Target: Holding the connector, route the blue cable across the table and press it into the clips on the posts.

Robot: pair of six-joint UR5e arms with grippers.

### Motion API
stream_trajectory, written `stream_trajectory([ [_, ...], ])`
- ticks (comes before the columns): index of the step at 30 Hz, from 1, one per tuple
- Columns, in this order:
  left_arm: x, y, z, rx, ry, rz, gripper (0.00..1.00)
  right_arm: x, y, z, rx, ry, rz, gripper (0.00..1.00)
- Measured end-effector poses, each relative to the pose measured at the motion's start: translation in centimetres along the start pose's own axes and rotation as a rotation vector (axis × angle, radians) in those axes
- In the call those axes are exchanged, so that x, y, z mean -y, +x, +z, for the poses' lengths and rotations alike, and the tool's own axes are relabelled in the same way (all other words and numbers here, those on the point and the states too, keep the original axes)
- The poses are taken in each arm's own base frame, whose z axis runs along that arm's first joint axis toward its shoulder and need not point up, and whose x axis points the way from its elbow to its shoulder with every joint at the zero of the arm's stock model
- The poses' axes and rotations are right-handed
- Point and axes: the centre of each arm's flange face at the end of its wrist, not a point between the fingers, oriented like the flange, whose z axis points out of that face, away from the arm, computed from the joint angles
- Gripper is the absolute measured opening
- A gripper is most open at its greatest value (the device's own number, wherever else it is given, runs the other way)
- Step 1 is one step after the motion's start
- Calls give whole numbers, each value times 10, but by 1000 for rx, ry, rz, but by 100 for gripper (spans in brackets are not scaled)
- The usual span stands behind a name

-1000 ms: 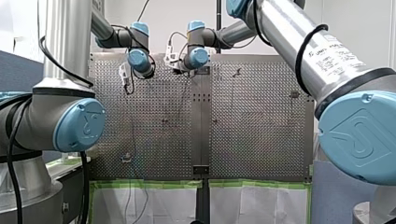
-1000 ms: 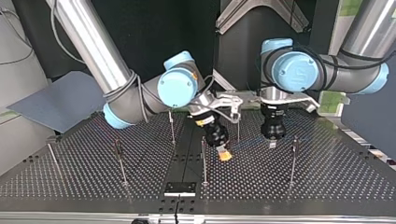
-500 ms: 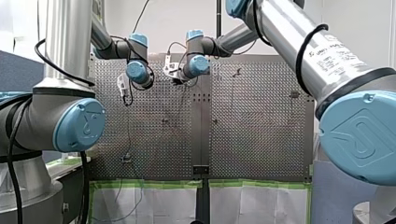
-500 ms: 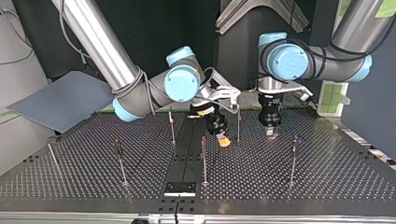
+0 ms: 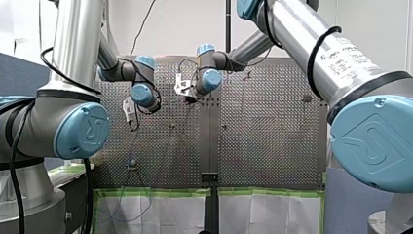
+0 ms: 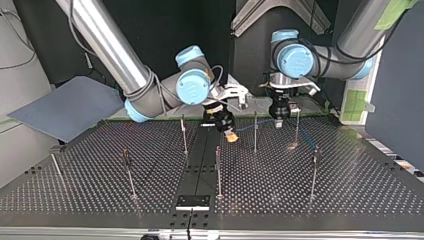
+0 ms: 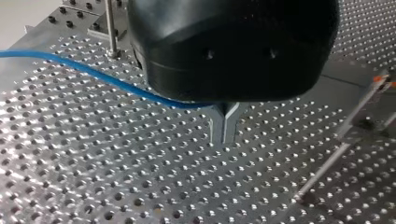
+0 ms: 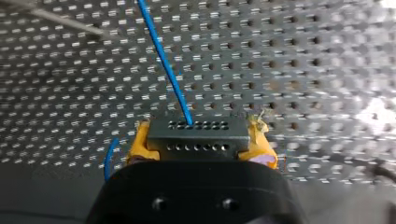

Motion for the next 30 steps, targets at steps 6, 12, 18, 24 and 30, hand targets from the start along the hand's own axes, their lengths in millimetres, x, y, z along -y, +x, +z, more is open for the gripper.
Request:
stream_trajectory([
  [6, -4, 20, -10, -10, 16, -5, 0, 0, -27, -5, 47, -2, -16, 0],
  [12, -10, 54, -18, -55, 37, -1, 0, -2, -51, -7, 61, -3, -8, 0],
  [18, -19, 91, -27, -110, 47, -9, 0, -4, -82, -7, 95, -4, -4, 0],
  [24, -22, 116, -30, -143, 84, -48, 0, -8, -118, -6, 150, -11, -3, 0],
  [30, -16, 108, -15, -88, 120, -65, 0, -16, -121, -3, 146, -21, 2, 0],
])
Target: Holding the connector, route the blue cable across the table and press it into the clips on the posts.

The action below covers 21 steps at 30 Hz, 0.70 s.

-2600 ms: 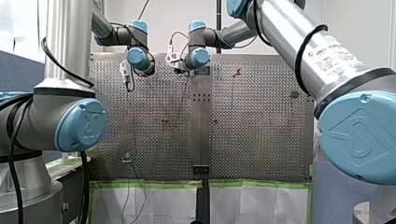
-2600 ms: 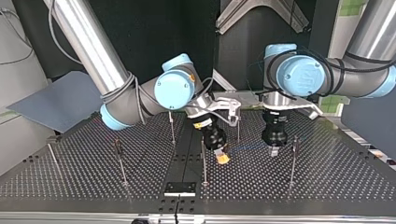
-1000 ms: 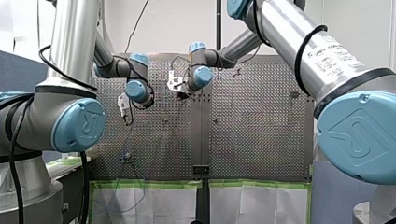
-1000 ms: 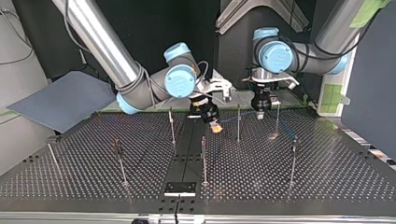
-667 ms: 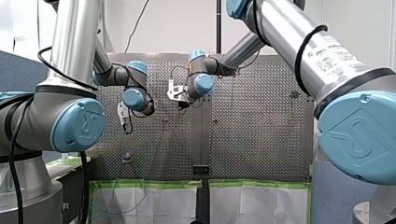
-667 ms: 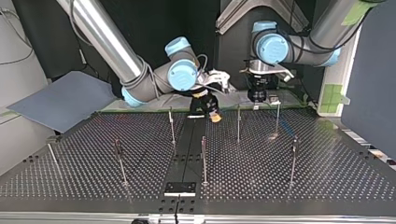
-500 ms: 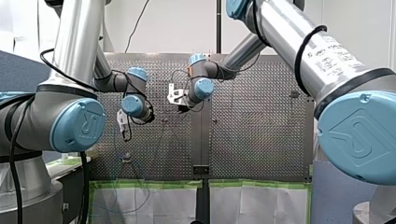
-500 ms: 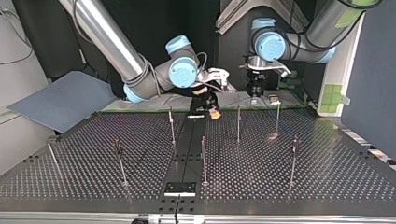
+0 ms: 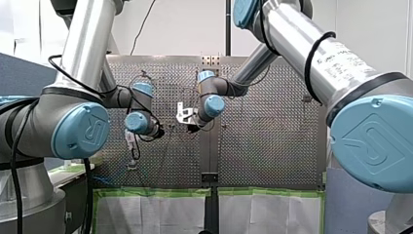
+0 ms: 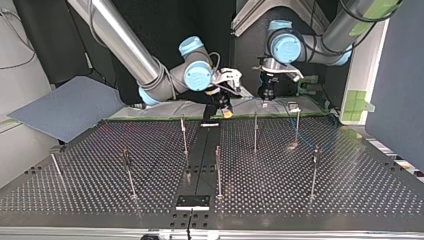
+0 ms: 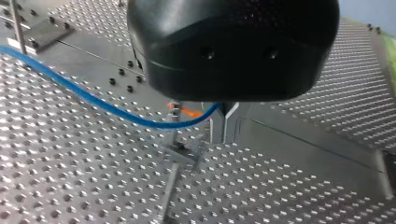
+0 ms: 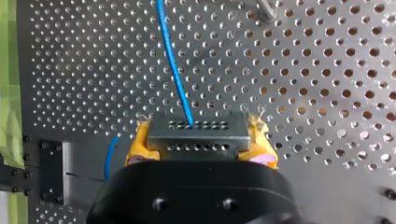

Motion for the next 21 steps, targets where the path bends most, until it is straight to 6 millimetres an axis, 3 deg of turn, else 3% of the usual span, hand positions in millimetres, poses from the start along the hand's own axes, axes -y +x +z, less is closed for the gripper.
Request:
stream_trajectory([
  [8, 0, -18, 19, 65, 8, -4, 0, -6, 3, 4, -26, 3, 15, 0],
  [21, -16, -9, 49, 52, -24, 19, 0, -26, 10, 13, -64, 32, 62, 0],
])
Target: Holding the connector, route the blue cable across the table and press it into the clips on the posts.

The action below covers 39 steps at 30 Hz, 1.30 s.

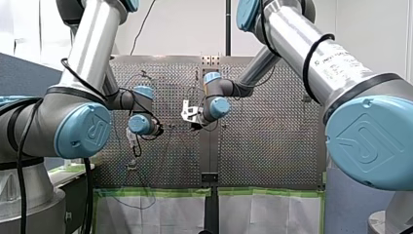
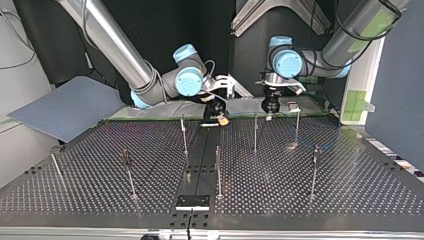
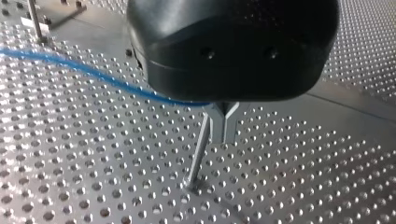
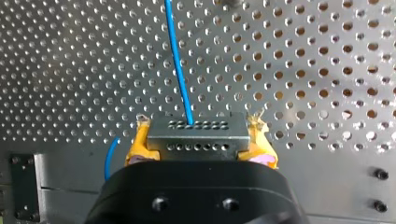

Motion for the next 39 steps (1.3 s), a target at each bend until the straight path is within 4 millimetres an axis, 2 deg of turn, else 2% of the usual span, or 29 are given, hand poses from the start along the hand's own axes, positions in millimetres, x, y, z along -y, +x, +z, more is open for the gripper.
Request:
stream_trajectory([
  [10, -7, -7, 31, -2, -2, 12, 0, -23, 6, 4, -15, -16, 16, 0],
  [20, -11, -37, 60, 25, -17, 16, 0, -38, 14, 7, -28, -30, 21, 0],
  [26, -12, -42, 64, 26, -21, 23, 0, -45, 20, 9, -38, -34, 22, 0],
  [27, -13, -42, 63, 24, -22, 24, 7, -45, 21, 9, -39, -34, 22, 0],
  [28, -13, -42, 63, 22, -24, 26, 20, -46, 21, 9, -40, -34, 22, 0],
  [29, -14, -42, 63, 19, -26, 27, 20, -46, 22, 9, -40, -35, 22, 0],
  [30, -14, -42, 63, 16, -27, 28, 31, -47, 22, 9, -41, -36, 22, 0],
  [31, -14, -41, 62, 13, -29, 28, 50, -47, 22, 9, -40, -36, 22, 0],
  [32, -14, -41, 62, 8, -33, 30, 50, -47, 22, 9, -40, -36, 22, 0],
  [33, -14, -40, 61, 3, -36, 32, 68, -48, 22, 9, -40, -36, 21, 0],
  [34, -14, -40, 60, -1, -41, 34, 80, -48, 22, 9, -40, -36, 21, 0],
  [35, -14, -39, 59, -9, -48, 40, 80, -48, 22, 9, -40, -37, 21, 0],
  [36, -14, -38, 58, -15, -53, 46, 100, -48, 22, 9, -41, -37, 21, 0],
  [39, -14, -35, 54, -34, -75, 67, 100, -49, 22, 9, -40, -38, 21, 0],
])
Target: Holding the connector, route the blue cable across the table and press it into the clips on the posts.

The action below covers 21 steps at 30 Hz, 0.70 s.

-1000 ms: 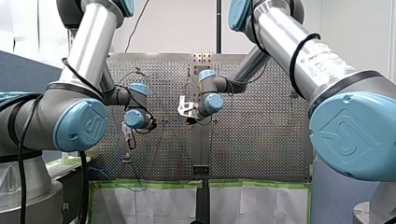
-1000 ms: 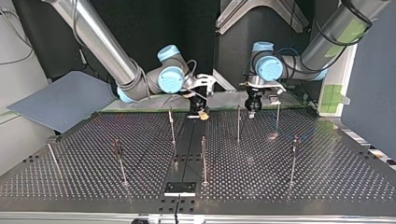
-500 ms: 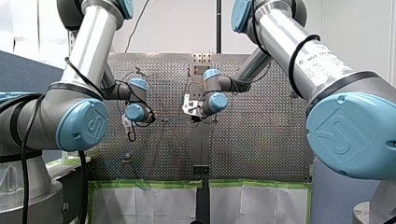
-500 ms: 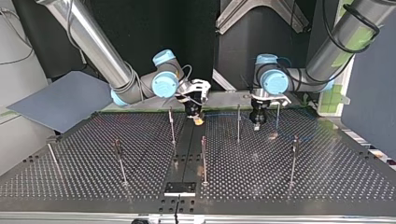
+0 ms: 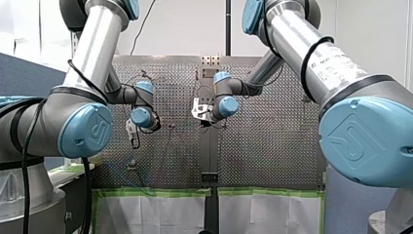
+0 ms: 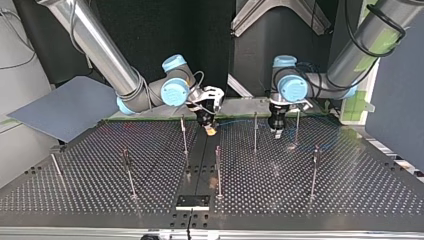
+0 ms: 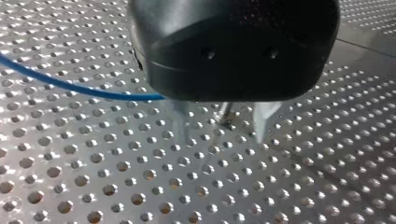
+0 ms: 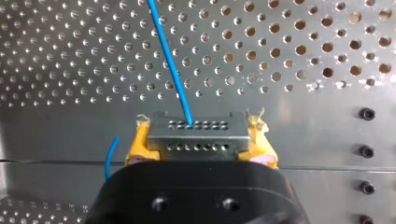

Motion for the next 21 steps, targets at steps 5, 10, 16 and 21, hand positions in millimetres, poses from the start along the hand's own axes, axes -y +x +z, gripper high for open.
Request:
stream_trajectory([
  [5, -3, 4, -6, -33, -42, 42, 100, 0, 0, 0, 1, 0, -1, 0],
  [10, 3, 6, -20, -69, -44, 82, 100, -1, 0, 0, 1, 0, -1, 0],
  [16, 13, 5, -45, -85, -25, 83, 100, -1, 0, 0, 3, -1, 0, 0],
  [21, 23, 0, -62, -56, 19, 43, 100, -1, 0, 0, 4, 0, 0, 0],
])
